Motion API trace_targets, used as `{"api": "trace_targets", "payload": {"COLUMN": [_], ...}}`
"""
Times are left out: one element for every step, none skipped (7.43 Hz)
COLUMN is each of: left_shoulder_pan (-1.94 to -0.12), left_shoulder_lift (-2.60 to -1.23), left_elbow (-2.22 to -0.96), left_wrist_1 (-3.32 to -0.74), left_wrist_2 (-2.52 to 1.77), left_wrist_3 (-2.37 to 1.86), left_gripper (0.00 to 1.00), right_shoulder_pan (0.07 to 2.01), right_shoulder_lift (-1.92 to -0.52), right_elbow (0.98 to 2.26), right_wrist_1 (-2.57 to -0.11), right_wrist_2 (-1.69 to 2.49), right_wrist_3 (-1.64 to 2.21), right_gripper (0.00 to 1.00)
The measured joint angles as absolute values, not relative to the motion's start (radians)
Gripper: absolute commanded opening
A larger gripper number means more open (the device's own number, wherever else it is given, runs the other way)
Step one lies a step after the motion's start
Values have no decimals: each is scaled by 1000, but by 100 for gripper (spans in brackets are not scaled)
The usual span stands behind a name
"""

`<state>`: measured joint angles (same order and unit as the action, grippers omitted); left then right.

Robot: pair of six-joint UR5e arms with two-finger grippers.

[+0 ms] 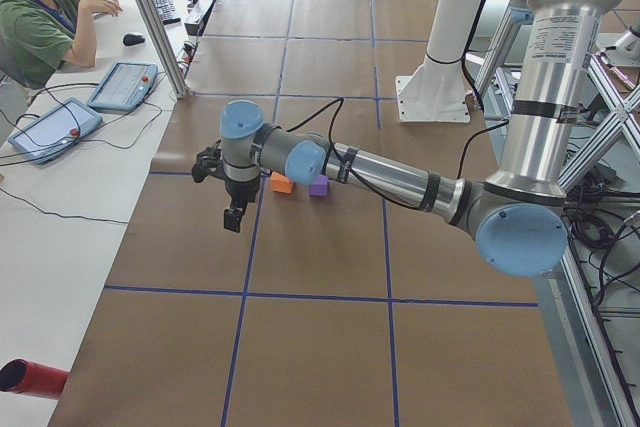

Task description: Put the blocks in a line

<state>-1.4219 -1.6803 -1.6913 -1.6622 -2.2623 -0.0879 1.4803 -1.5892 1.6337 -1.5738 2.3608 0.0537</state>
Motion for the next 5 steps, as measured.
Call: {"api": "trace_targets", "payload": {"left_shoulder_pan": [-1436, -1447, -1463, -1478, -1491], "left_shoulder_lift": [-1656, -1640, -1633, -1630, -1630], "left_elbow": [-1669, -1645, -1616, -1589, -1571], "left_wrist_1": [-1667, -1669, -1669, -1665, -1658], "left_wrist_2": [-2287, -2319, -2352, -2367, -2372], "left_wrist_3": [-60, -44, -26, -12, -8], "left_gripper": [100, 100, 100, 100, 100], "right_shoulder_pan": [1480, 1480, 1480, 1480, 1480], "right_shoulder_lift": [-1589, -1589, -1589, -1589, -1589], "right_elbow": [1634, 1634, 1634, 1634, 1634], "right_wrist_1": [-1574, -1574, -1574, -1574, -1574], "right_wrist_2": [2361, 2361, 2361, 2361, 2361], "right_wrist_3": [54, 54, 54, 54, 54], "right_gripper": [100, 100, 100, 100, 100]}}
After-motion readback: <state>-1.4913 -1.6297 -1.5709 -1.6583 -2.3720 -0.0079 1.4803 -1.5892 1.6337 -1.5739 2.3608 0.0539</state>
